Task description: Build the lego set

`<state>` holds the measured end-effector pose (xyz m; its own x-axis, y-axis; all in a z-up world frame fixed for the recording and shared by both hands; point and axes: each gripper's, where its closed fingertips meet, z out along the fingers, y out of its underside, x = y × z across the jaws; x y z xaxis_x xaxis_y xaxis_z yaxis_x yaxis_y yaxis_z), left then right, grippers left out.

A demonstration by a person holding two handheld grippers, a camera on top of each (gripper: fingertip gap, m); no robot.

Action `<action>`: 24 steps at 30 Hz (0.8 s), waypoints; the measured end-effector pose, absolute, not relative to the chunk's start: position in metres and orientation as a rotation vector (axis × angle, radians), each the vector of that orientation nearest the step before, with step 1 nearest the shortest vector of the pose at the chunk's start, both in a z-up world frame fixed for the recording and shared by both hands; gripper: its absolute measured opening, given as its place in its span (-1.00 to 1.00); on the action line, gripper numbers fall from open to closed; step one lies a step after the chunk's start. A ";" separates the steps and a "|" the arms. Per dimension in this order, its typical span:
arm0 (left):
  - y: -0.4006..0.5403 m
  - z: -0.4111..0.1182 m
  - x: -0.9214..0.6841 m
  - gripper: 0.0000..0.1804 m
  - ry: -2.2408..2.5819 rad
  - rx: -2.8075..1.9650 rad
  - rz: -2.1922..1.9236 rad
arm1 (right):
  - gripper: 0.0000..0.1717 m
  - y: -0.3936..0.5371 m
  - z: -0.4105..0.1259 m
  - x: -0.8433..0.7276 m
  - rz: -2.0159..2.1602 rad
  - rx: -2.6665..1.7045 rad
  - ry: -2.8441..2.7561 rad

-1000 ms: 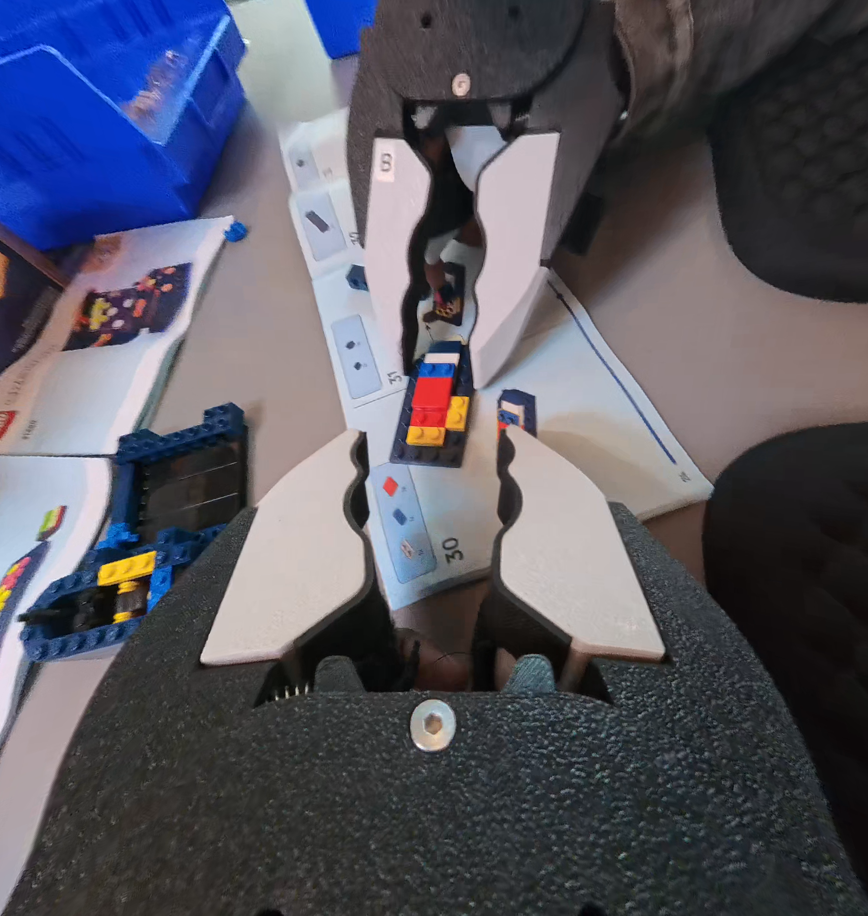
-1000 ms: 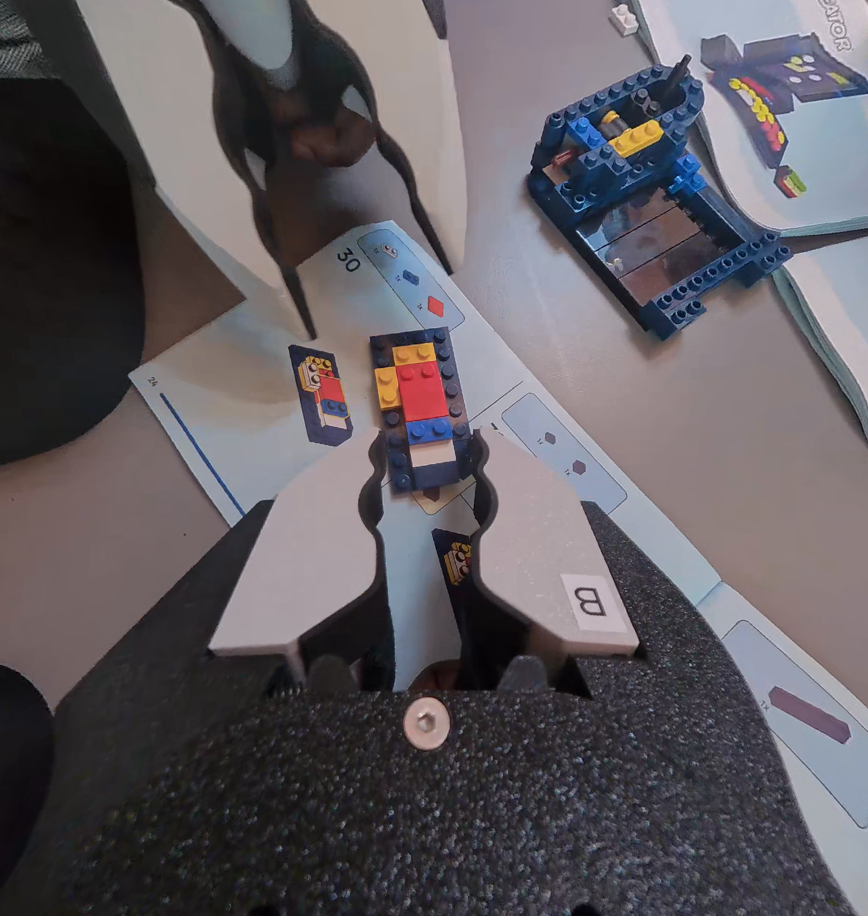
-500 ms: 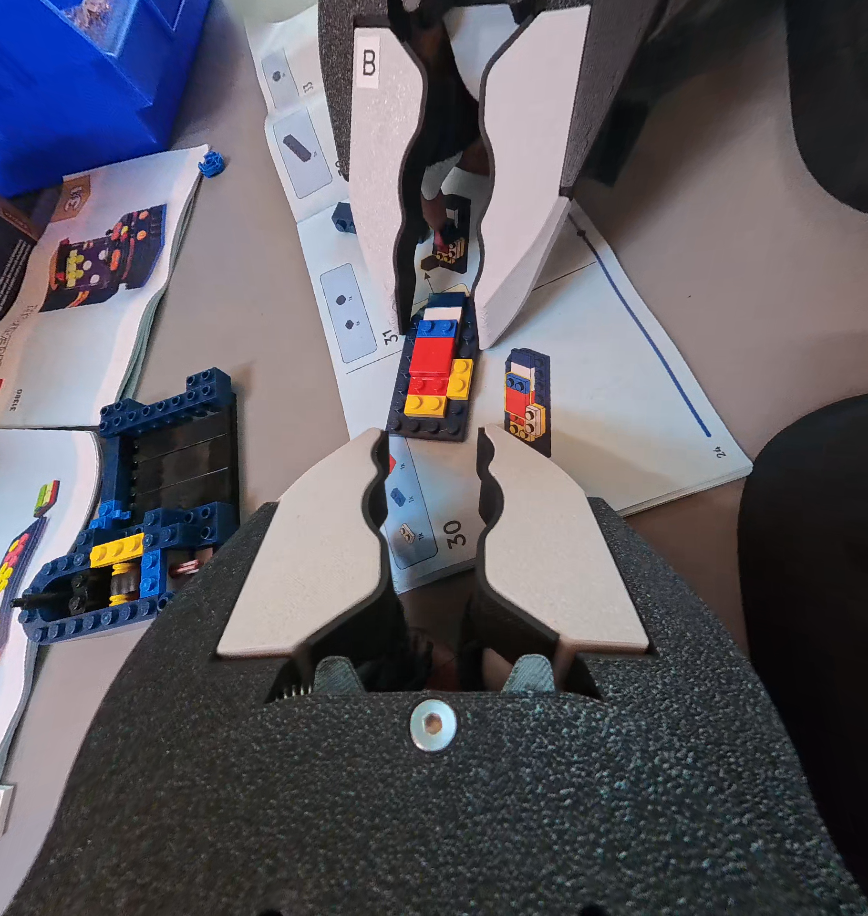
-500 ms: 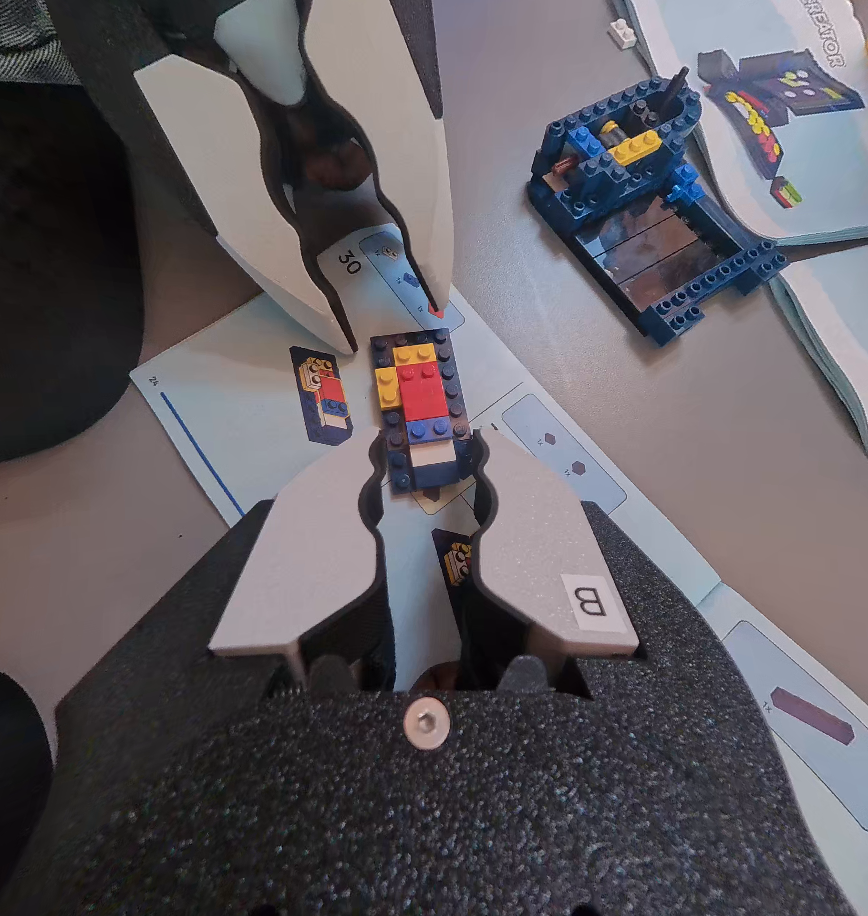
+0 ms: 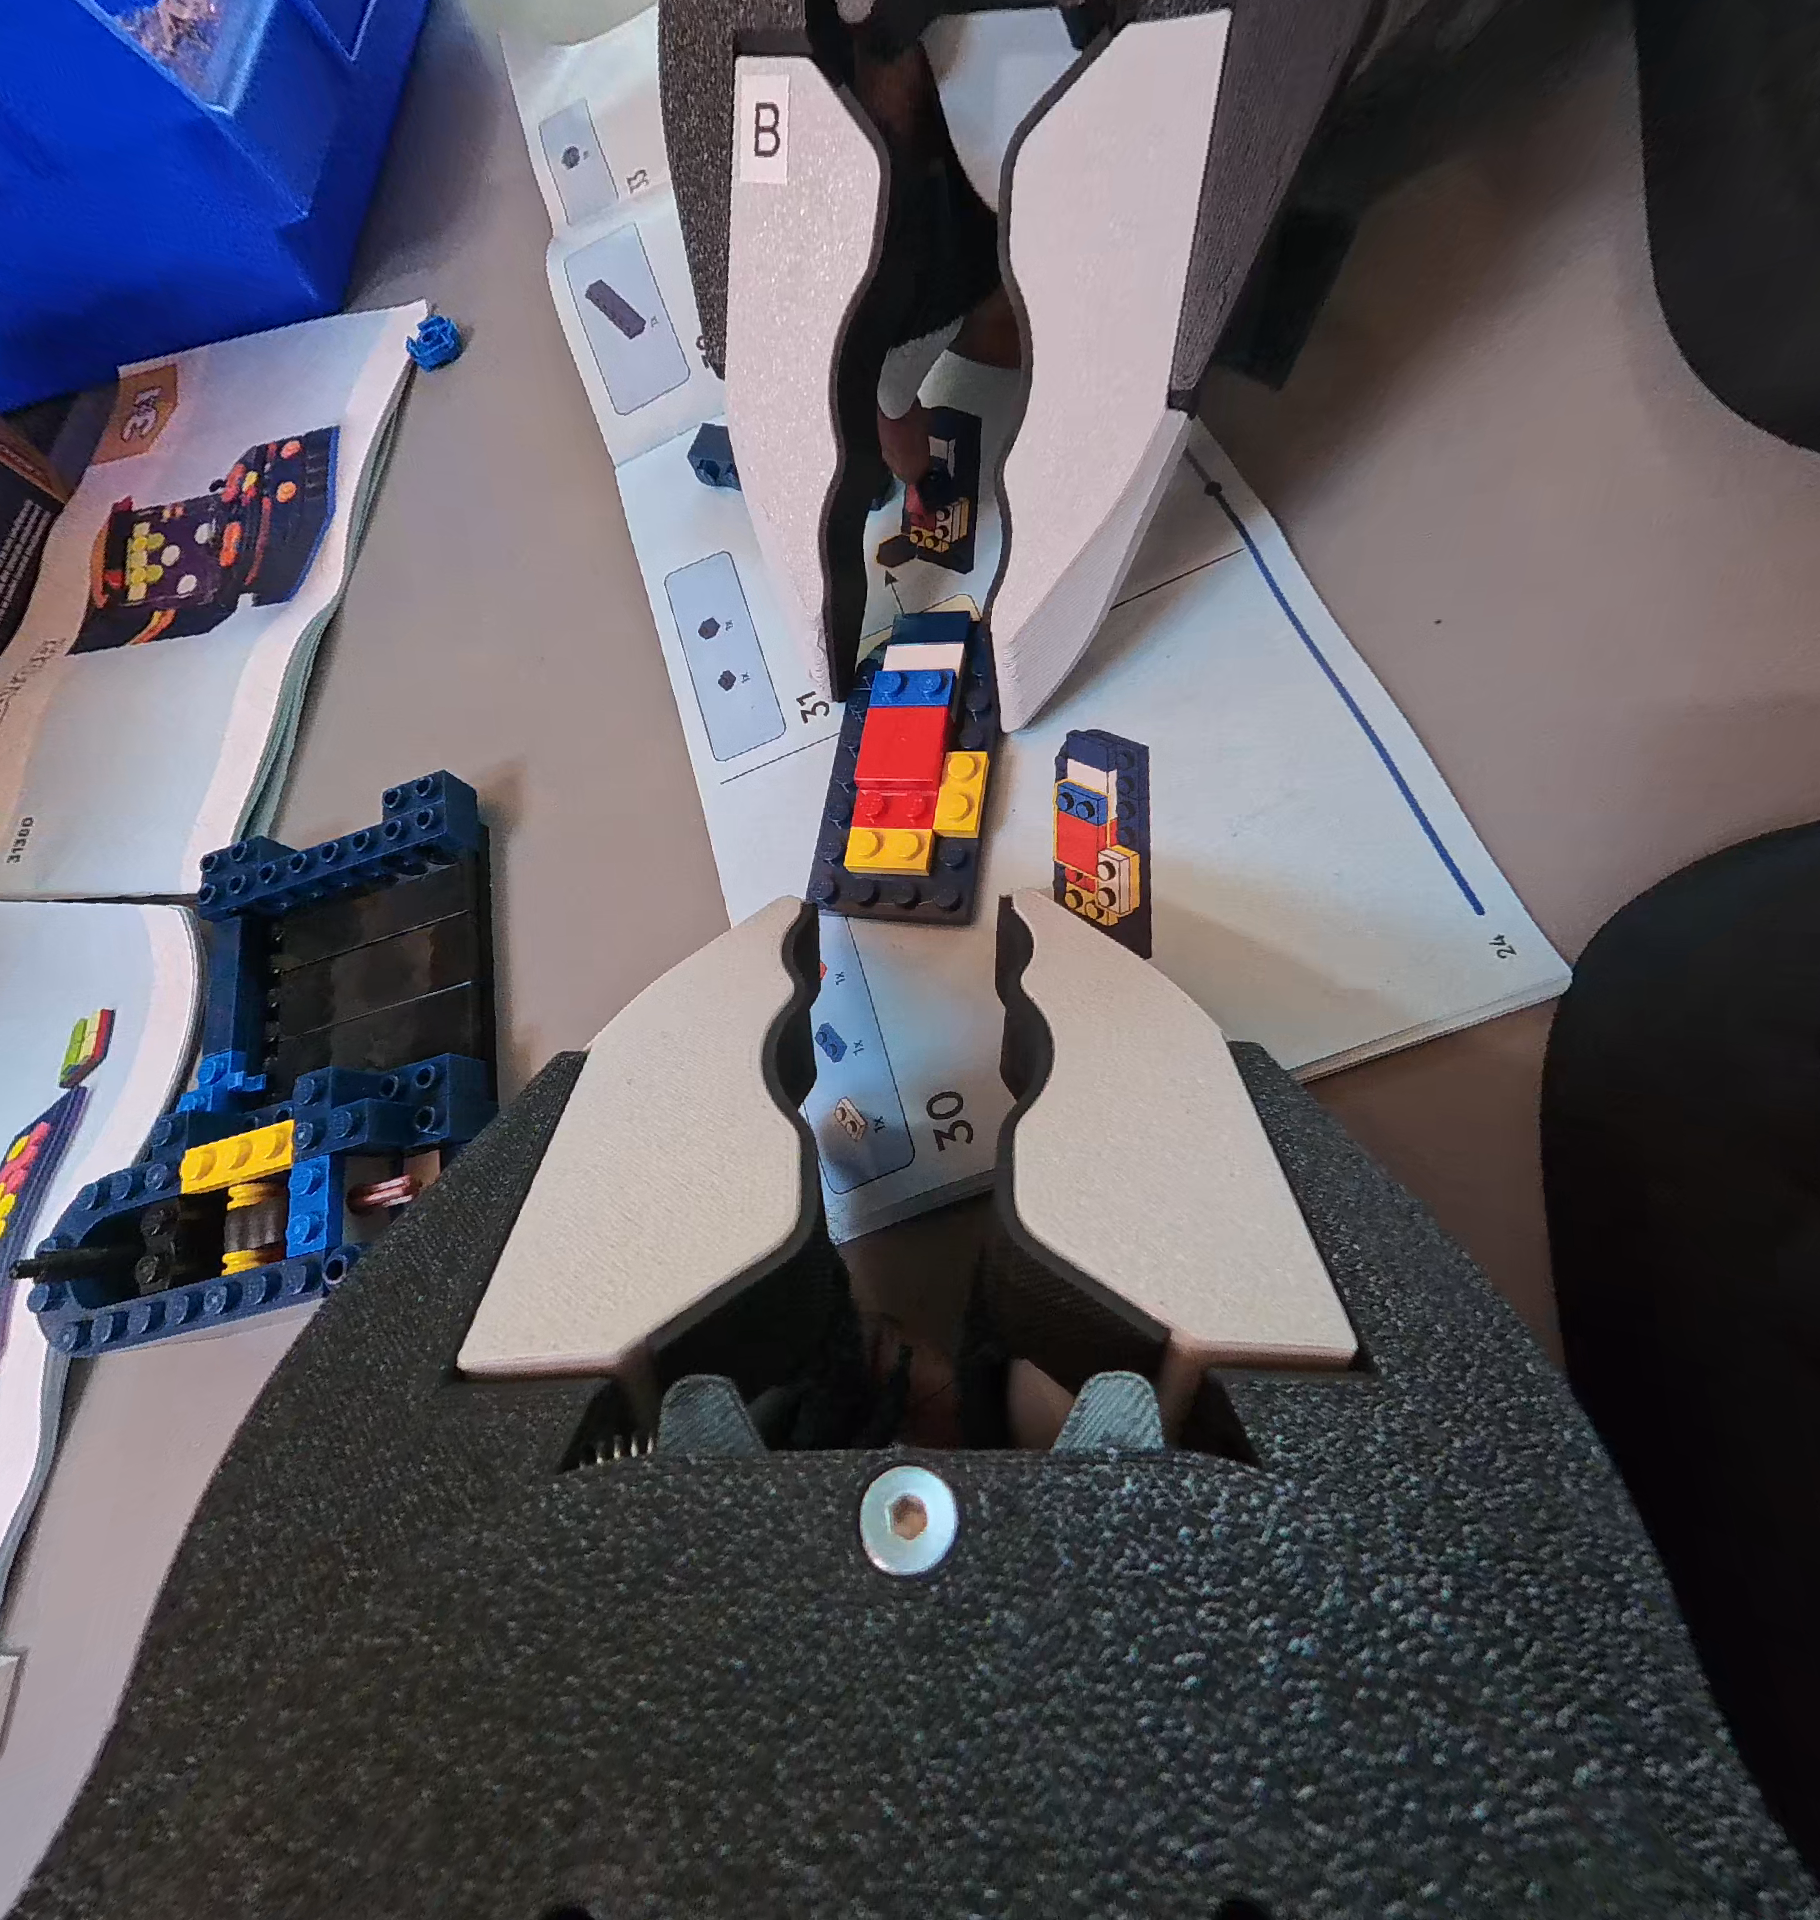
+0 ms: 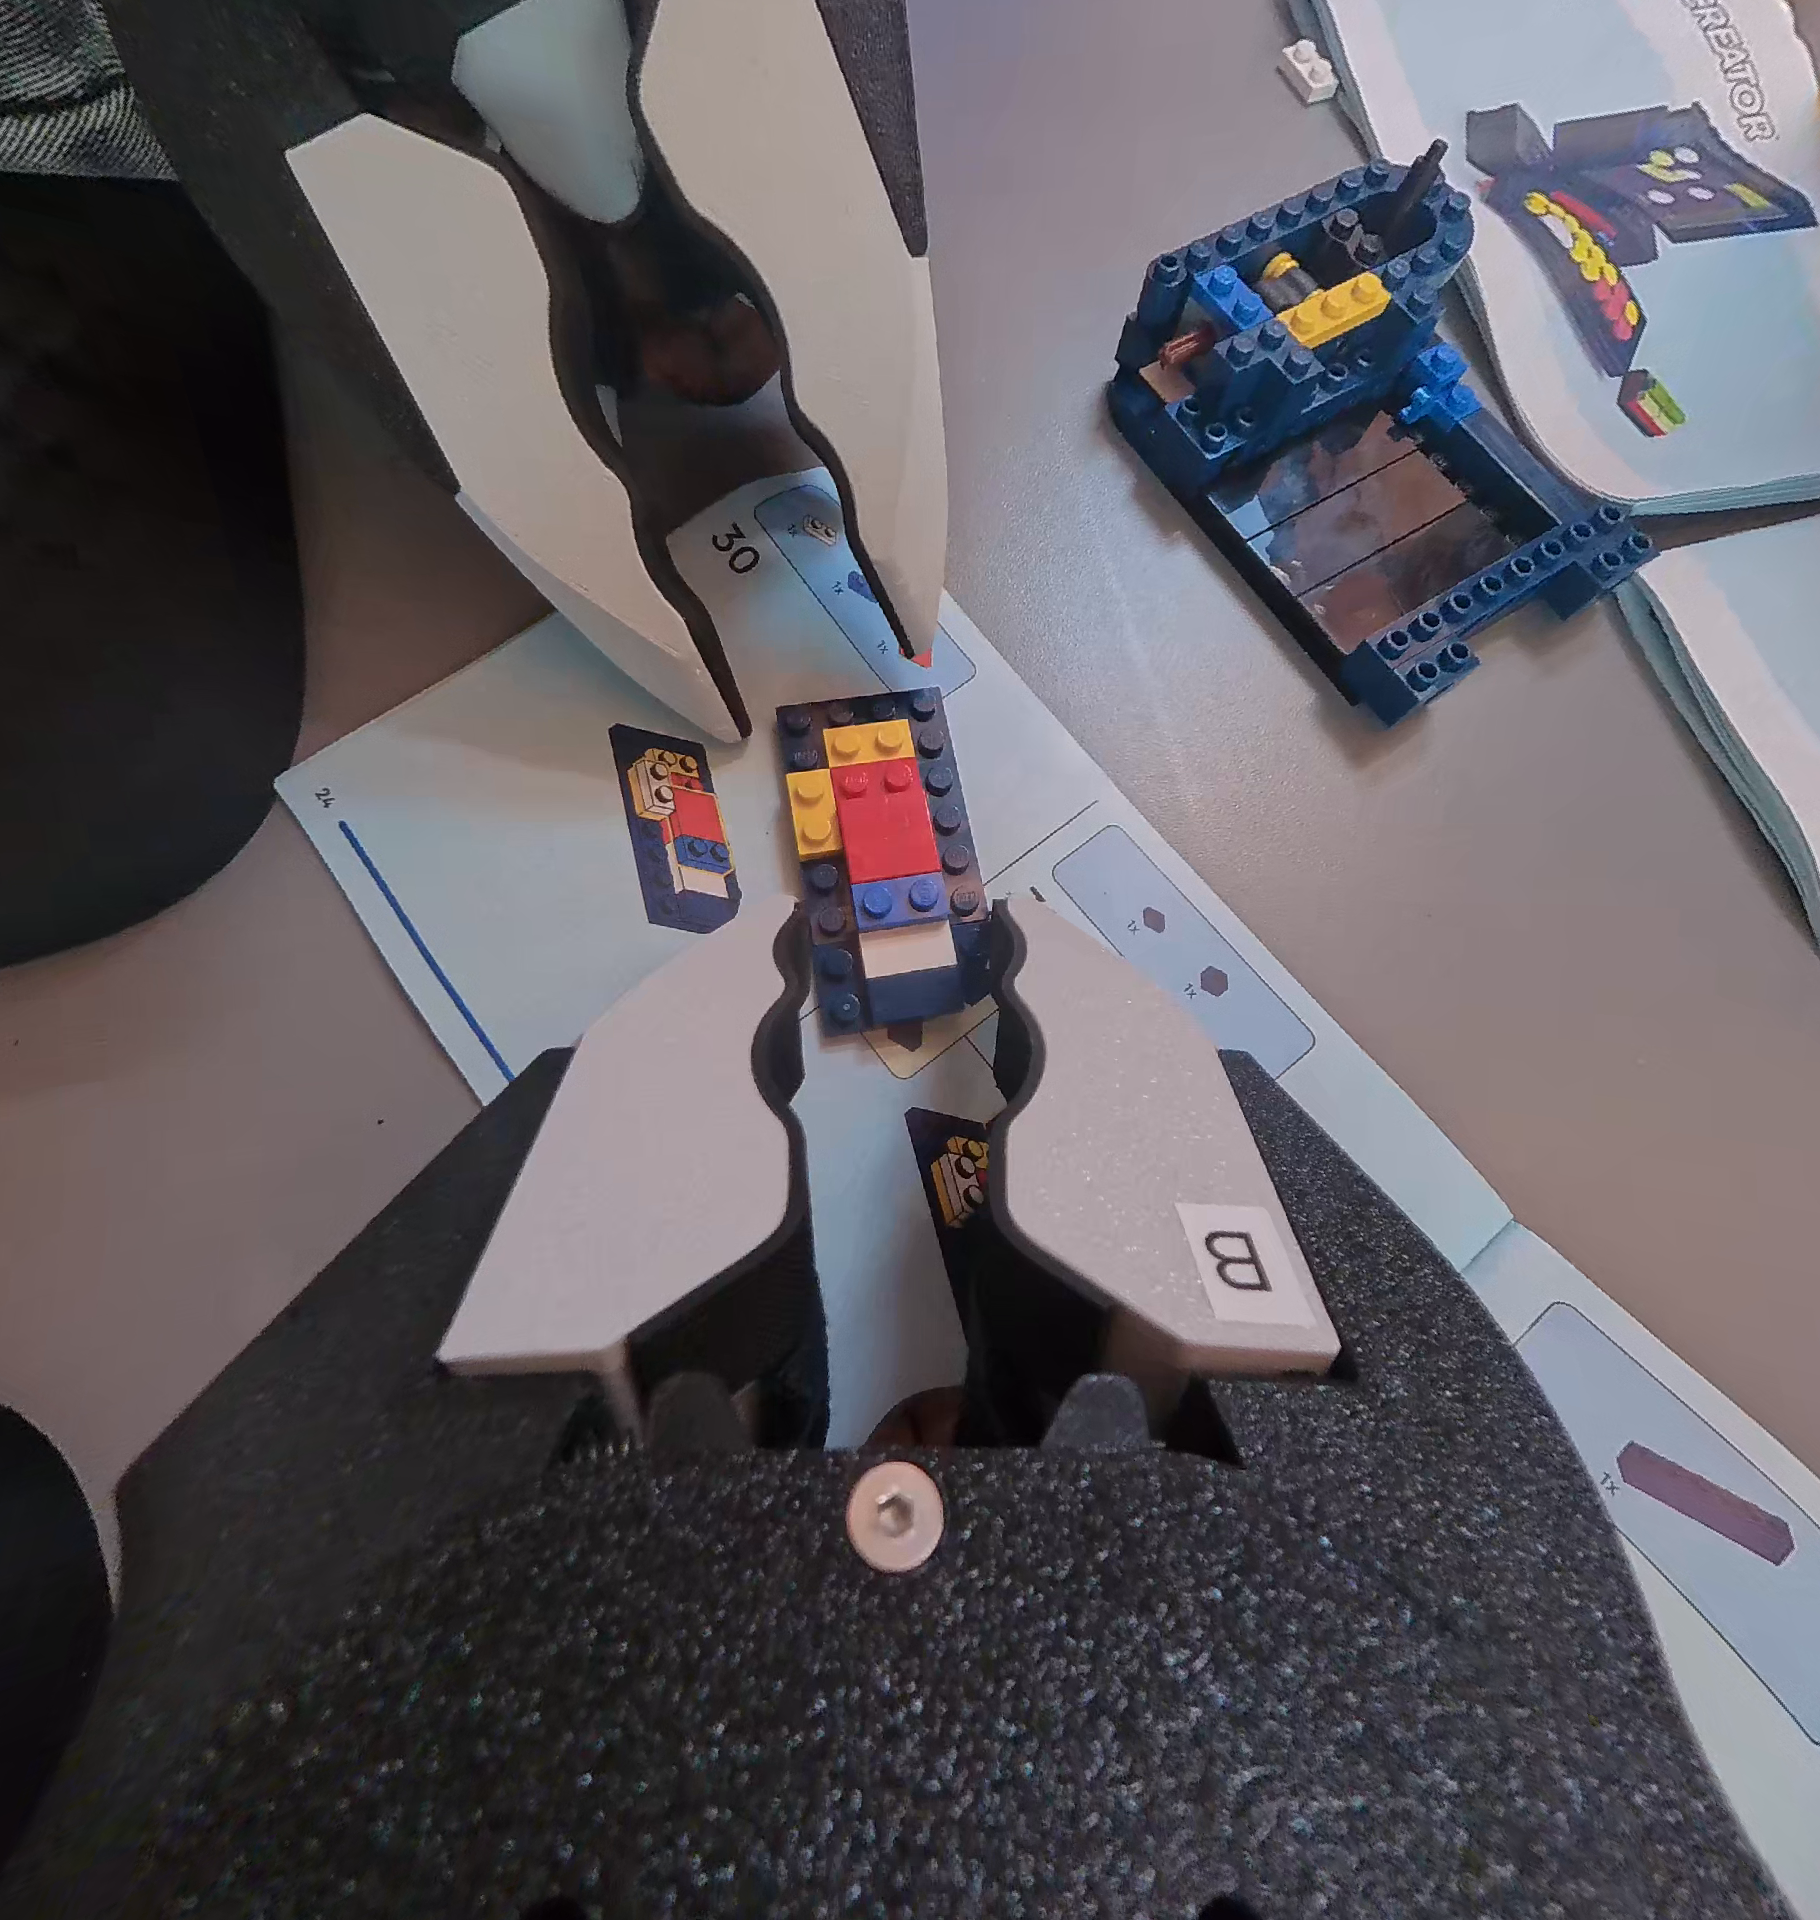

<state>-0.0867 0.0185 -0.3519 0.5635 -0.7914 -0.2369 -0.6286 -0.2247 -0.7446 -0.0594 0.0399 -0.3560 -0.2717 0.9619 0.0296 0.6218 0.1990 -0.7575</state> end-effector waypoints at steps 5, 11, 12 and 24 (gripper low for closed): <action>0.018 -0.352 -0.087 -0.64 1.147 -1.941 -0.237 | -0.62 0.040 -0.356 -0.060 0.876 -1.469 -1.971; 0.018 -0.352 -0.087 -0.65 1.151 -1.939 -0.236 | -0.34 0.029 -0.353 -0.054 0.913 -1.385 -2.066; 0.018 -0.352 -0.086 -0.66 1.152 -1.938 -0.235 | -0.27 0.030 -0.345 -0.052 0.943 -1.354 -2.064; 0.035 -0.342 -0.101 -0.31 0.923 -1.994 -0.216 | -0.64 0.217 -0.149 0.107 1.397 -1.007 -0.268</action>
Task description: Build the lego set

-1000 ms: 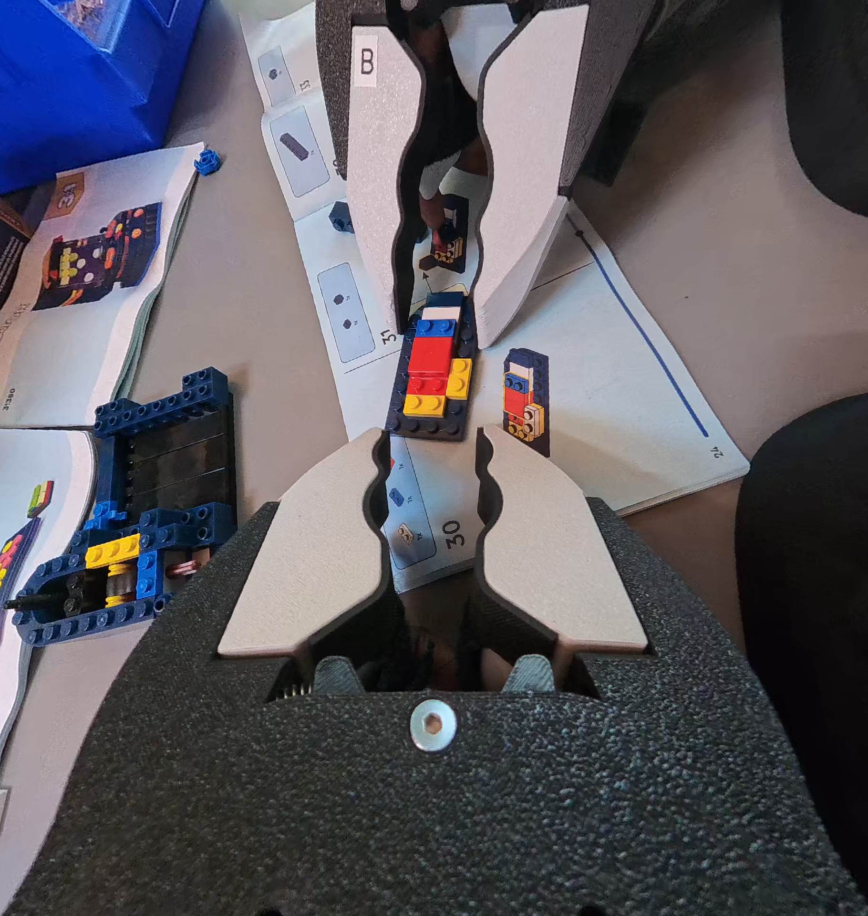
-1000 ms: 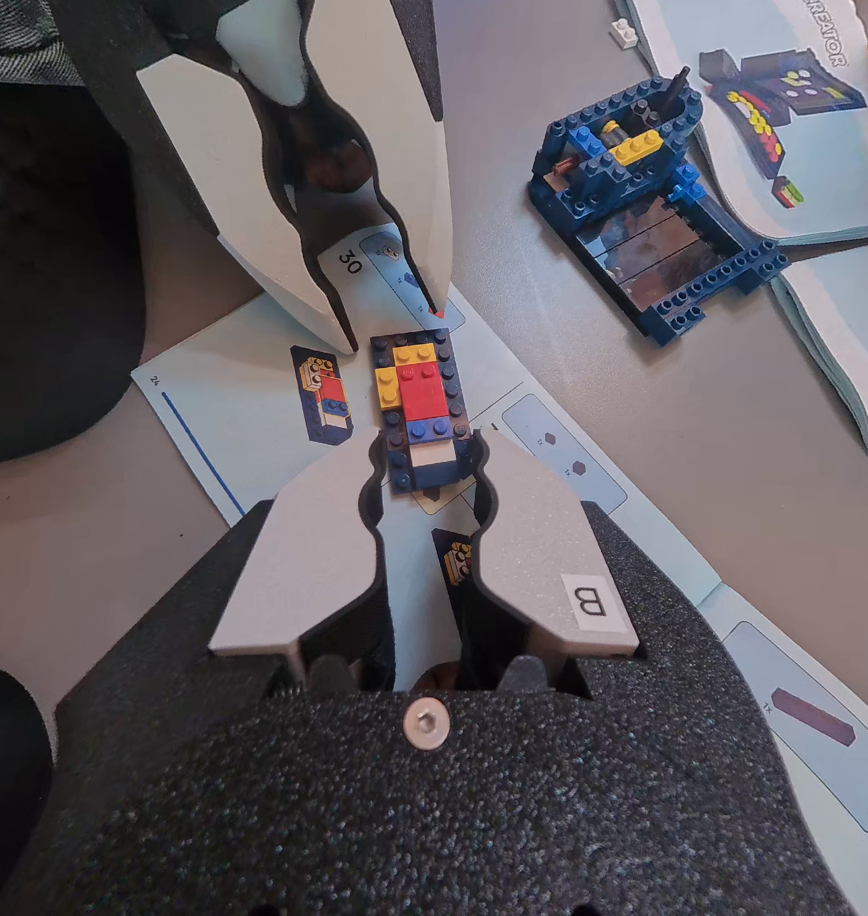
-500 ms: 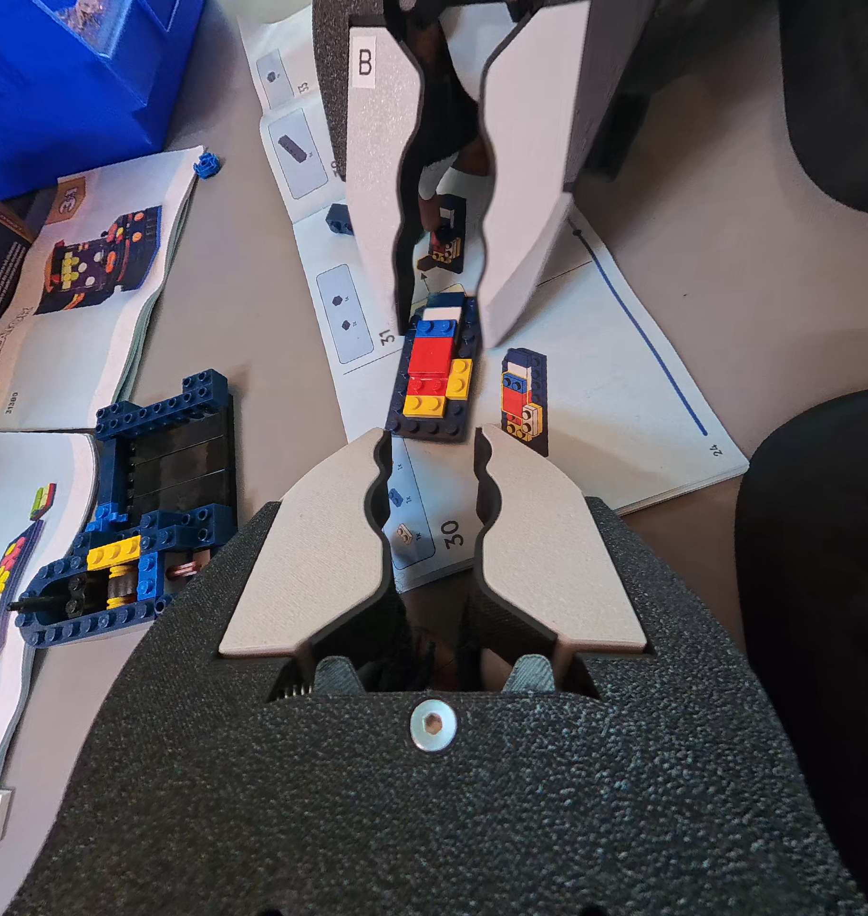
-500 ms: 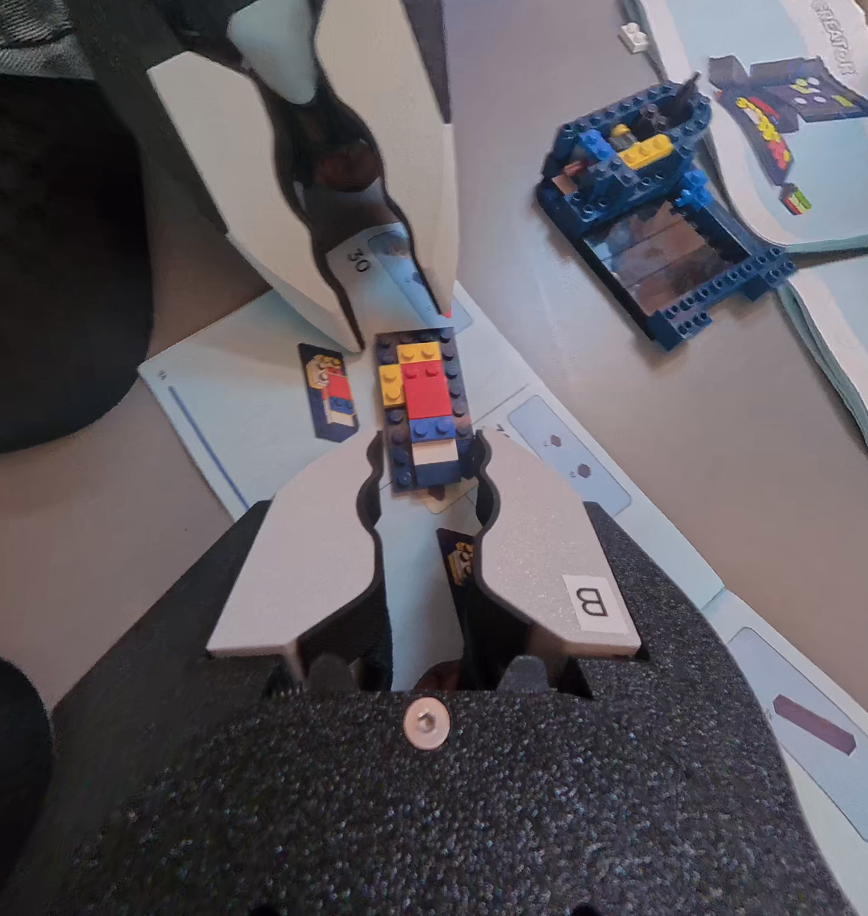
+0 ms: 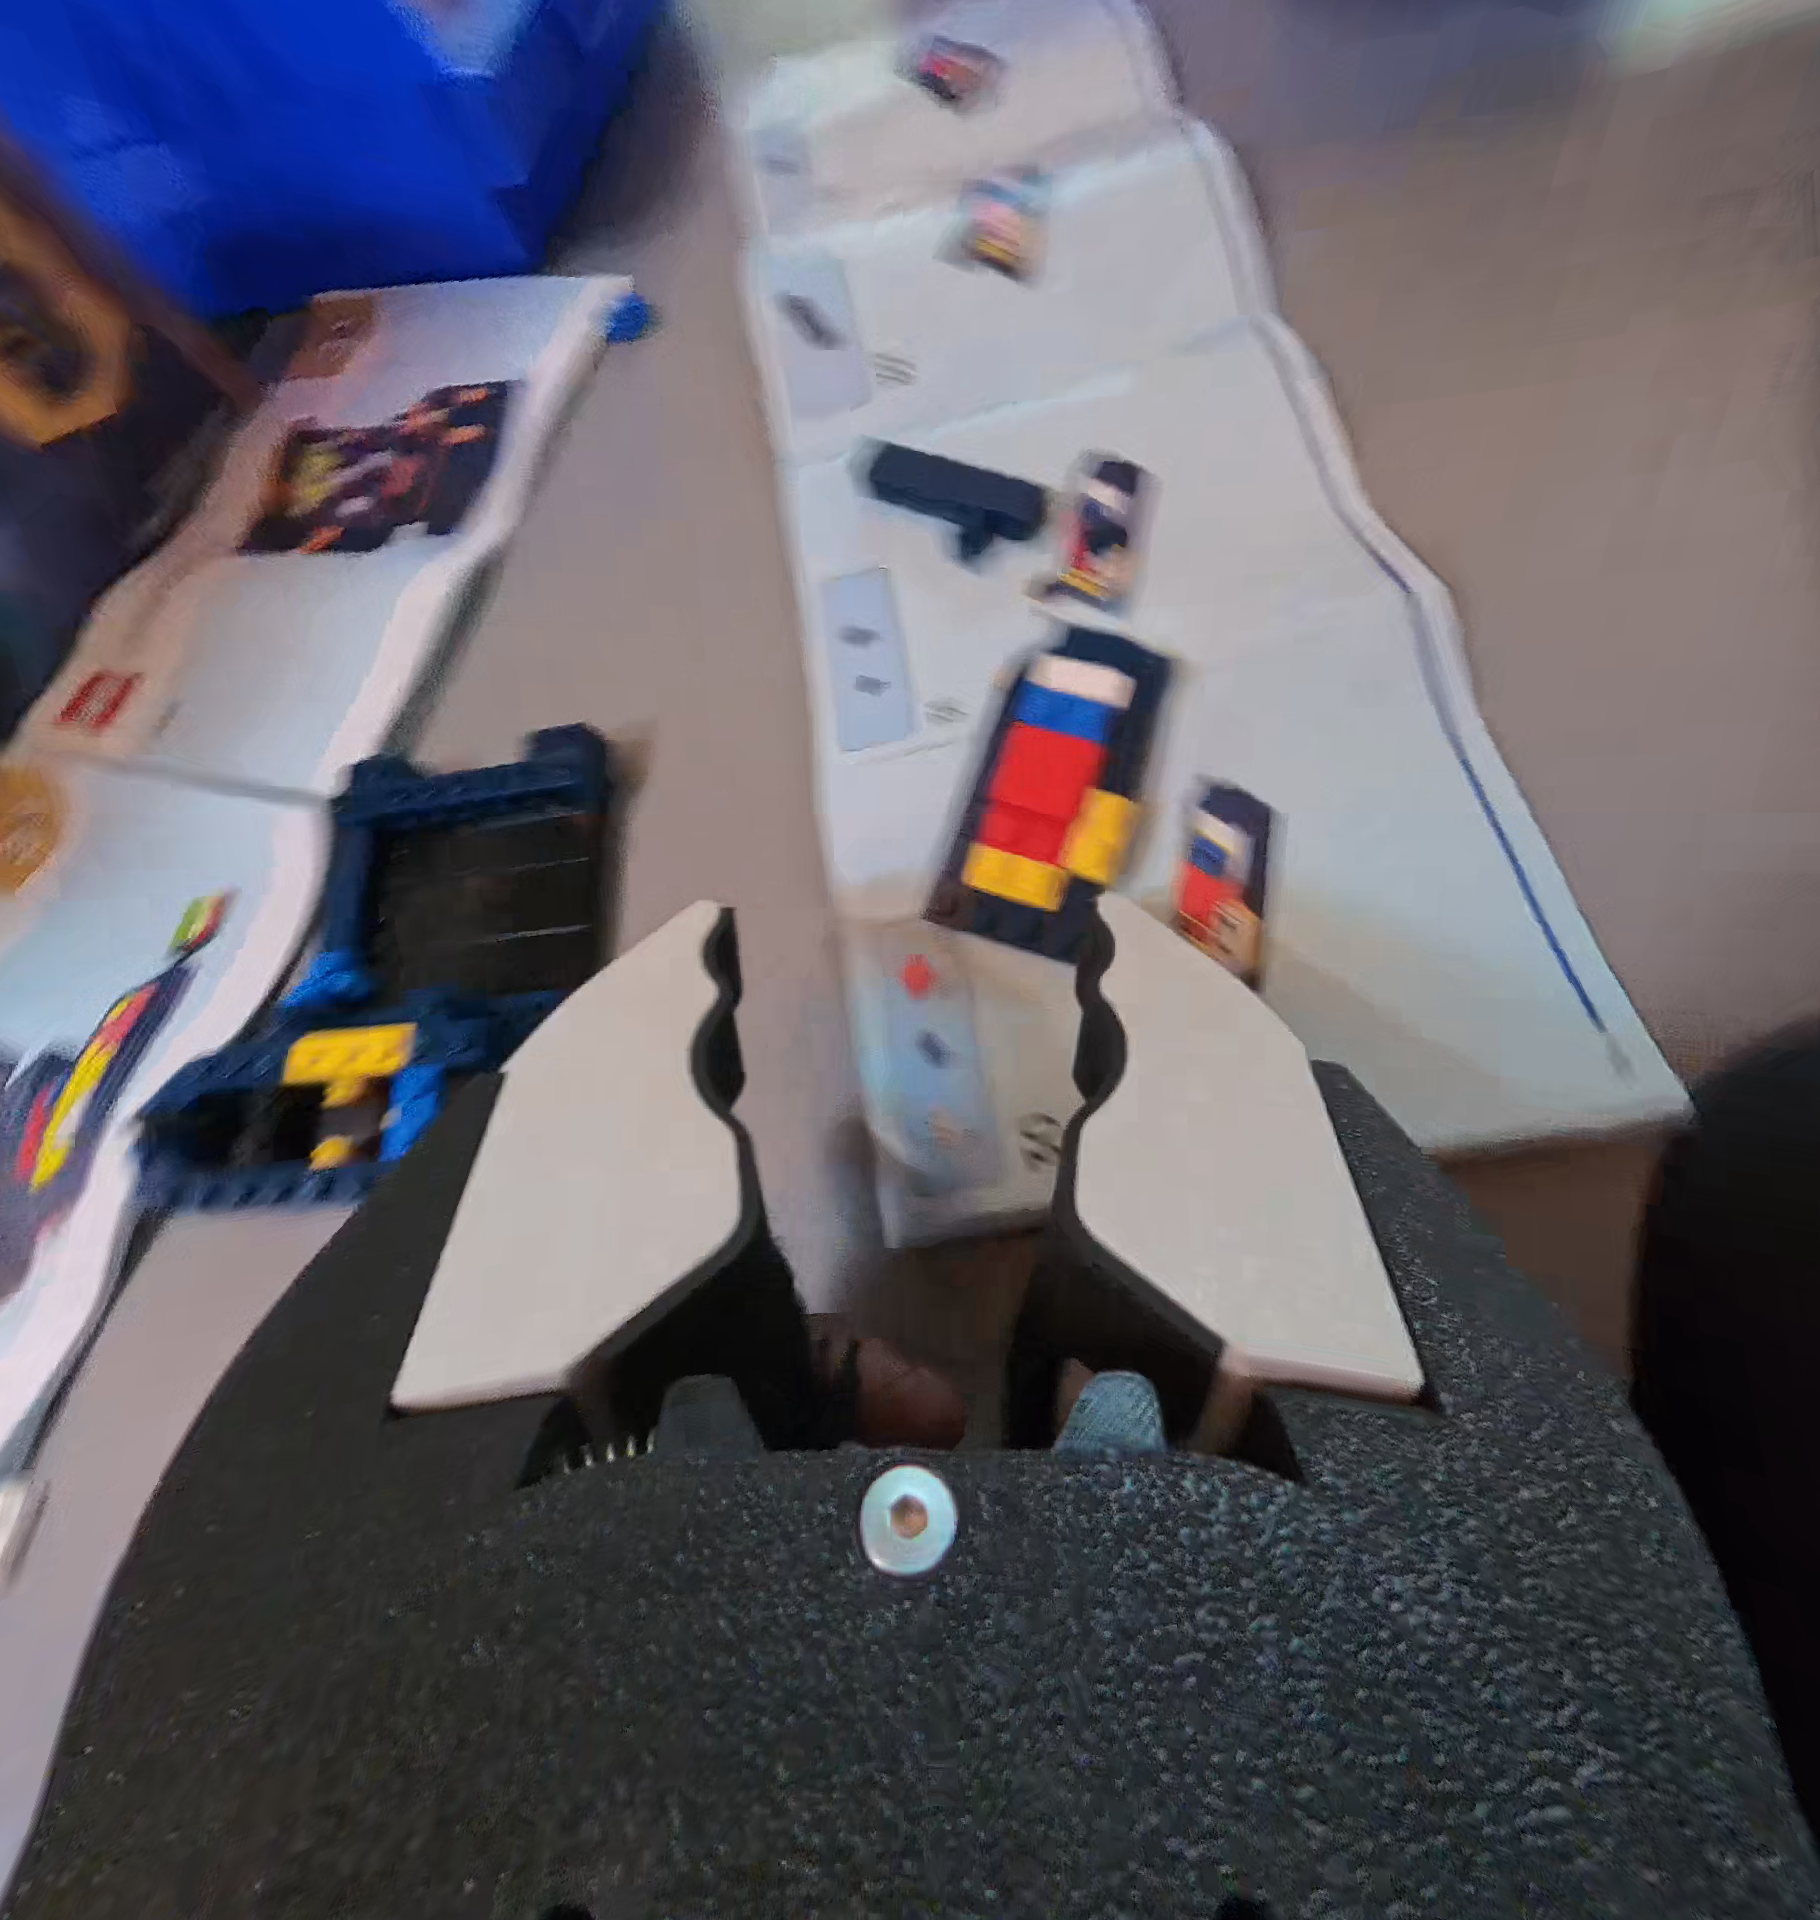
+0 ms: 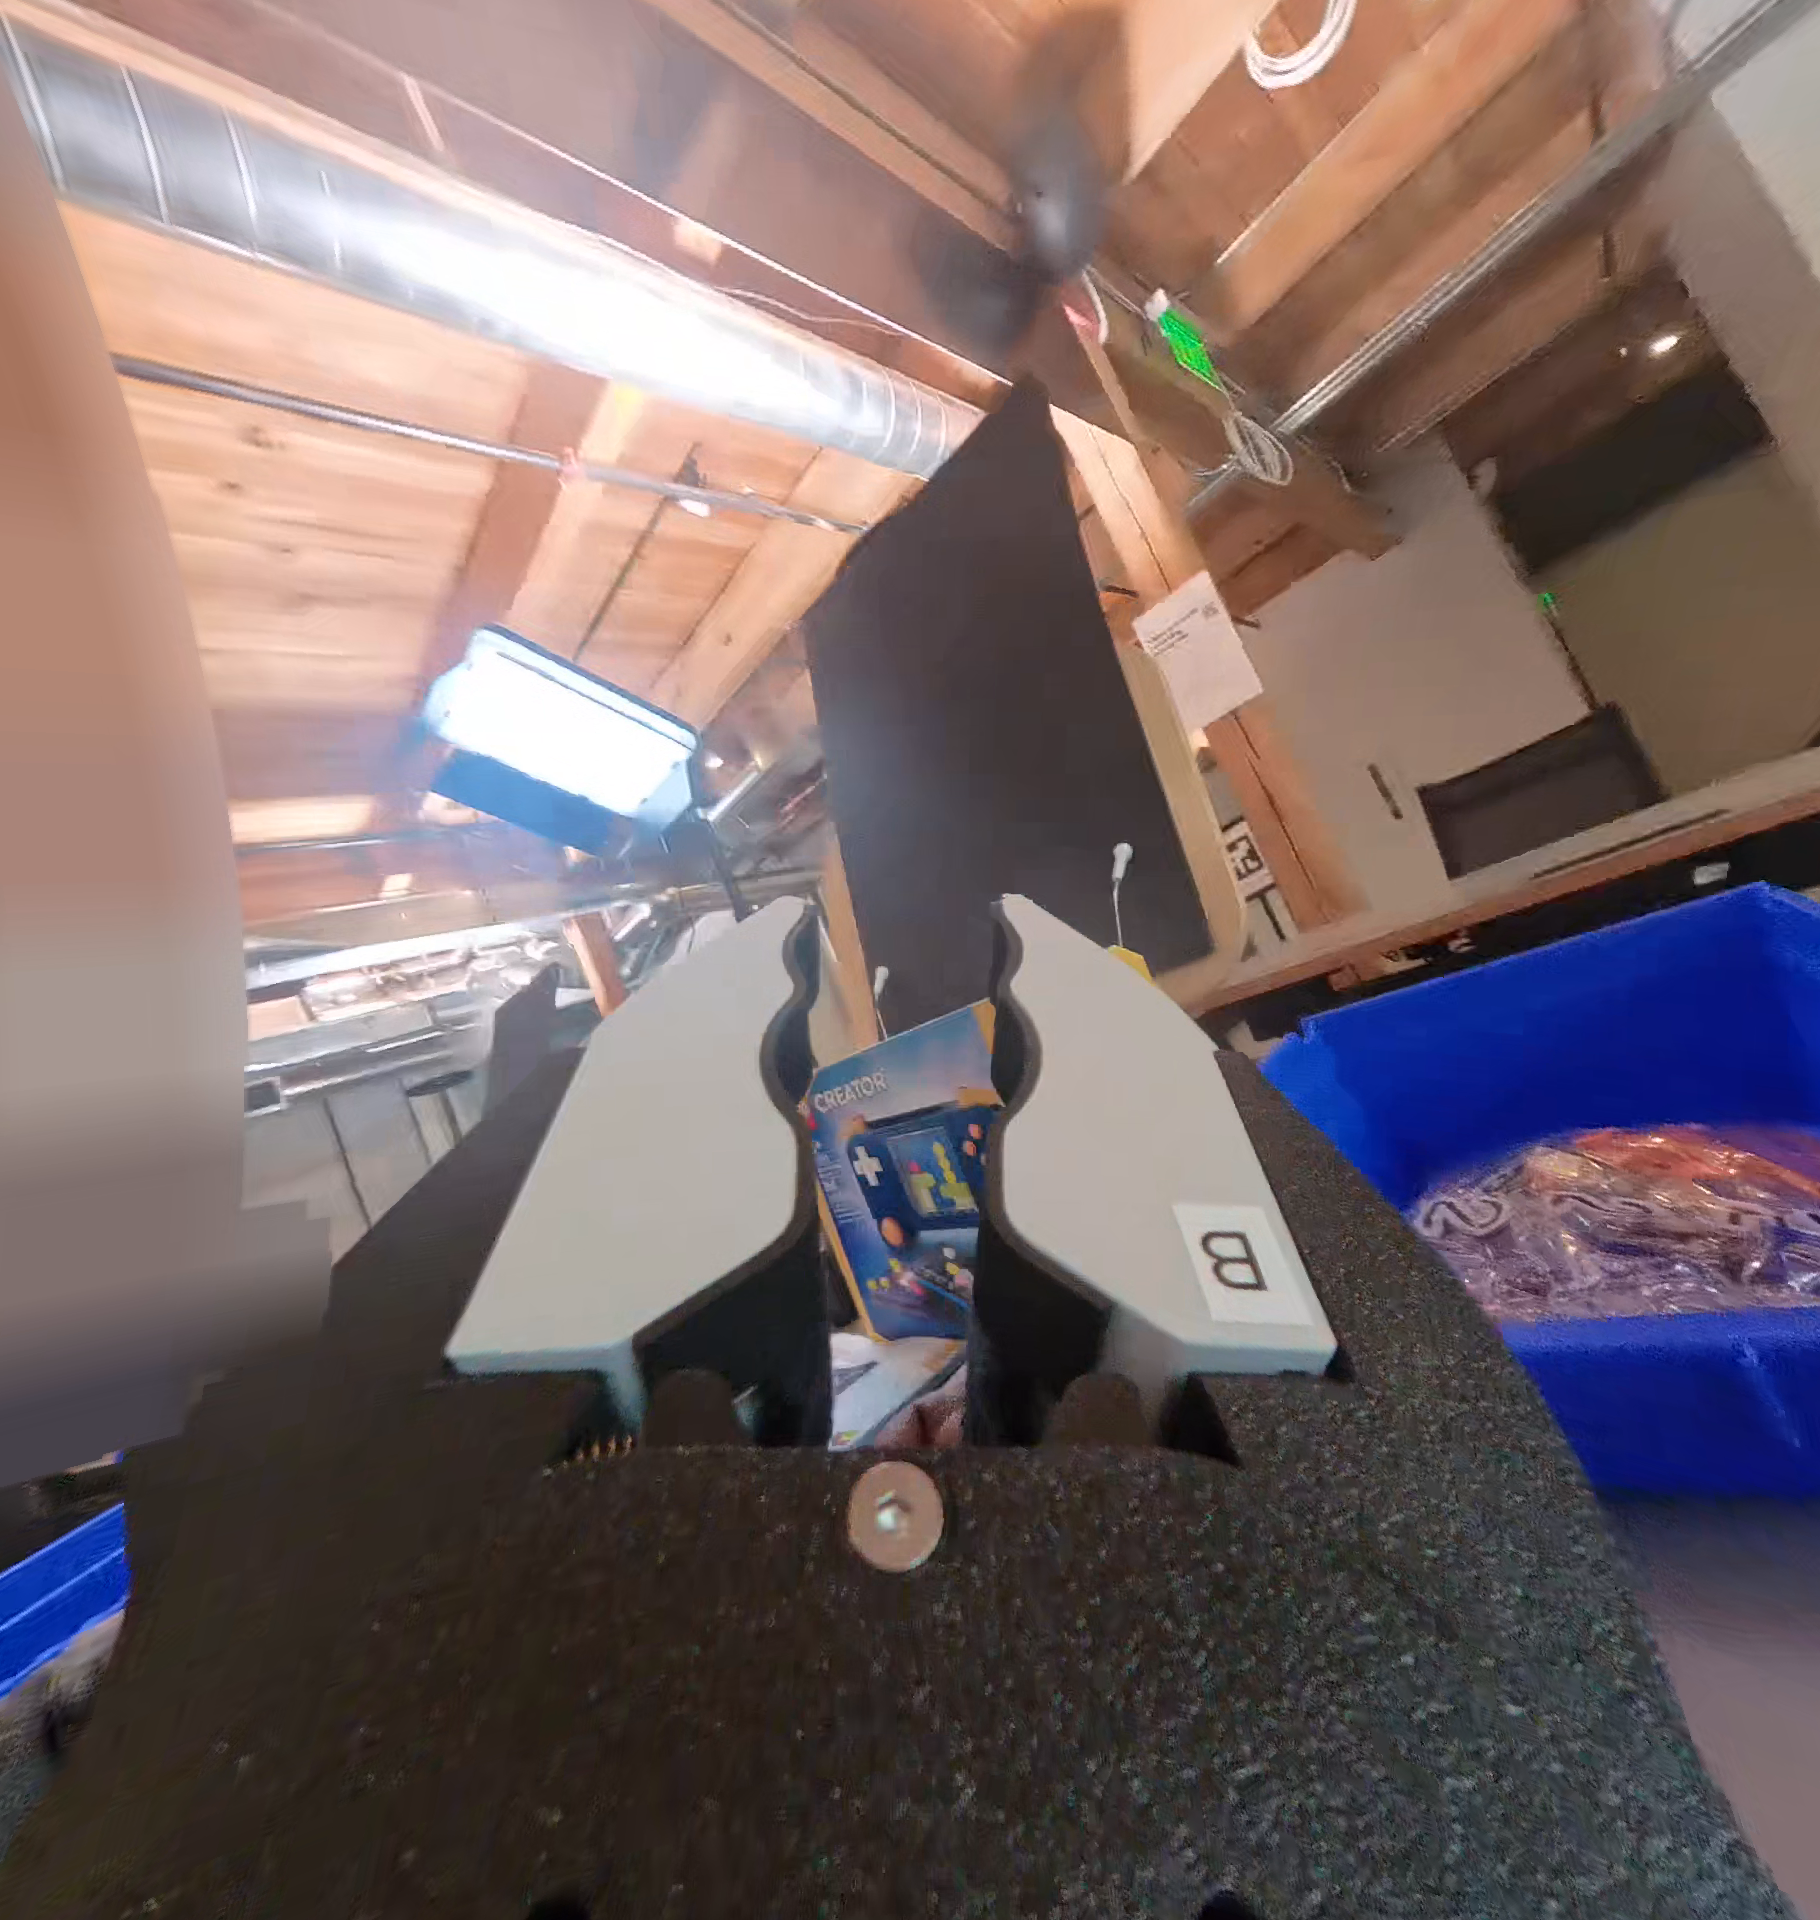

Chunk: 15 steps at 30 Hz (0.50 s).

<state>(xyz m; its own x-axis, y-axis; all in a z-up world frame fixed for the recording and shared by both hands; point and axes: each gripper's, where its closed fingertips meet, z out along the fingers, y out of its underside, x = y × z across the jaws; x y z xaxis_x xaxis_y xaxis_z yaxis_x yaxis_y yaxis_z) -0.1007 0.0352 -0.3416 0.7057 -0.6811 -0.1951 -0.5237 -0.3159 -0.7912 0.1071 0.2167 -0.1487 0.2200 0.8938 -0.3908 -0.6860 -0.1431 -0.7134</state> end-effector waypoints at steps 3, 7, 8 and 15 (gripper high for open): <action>0.071 -0.309 -0.152 -0.26 0.304 -2.020 -0.164 | -0.69 0.203 -0.144 0.093 1.427 -0.991 -0.336; 0.077 -0.299 -0.249 -0.18 -0.236 -1.996 0.051 | -0.71 0.188 -0.148 0.074 1.405 -1.025 -0.467; 0.073 -0.305 -0.273 -0.18 -0.297 -2.019 0.165 | -0.71 0.187 -0.150 0.072 1.398 -1.032 -0.475; 0.069 -0.352 -0.304 -0.45 -0.264 -2.273 0.378 | -0.71 0.185 -0.160 0.062 1.380 -1.086 -0.530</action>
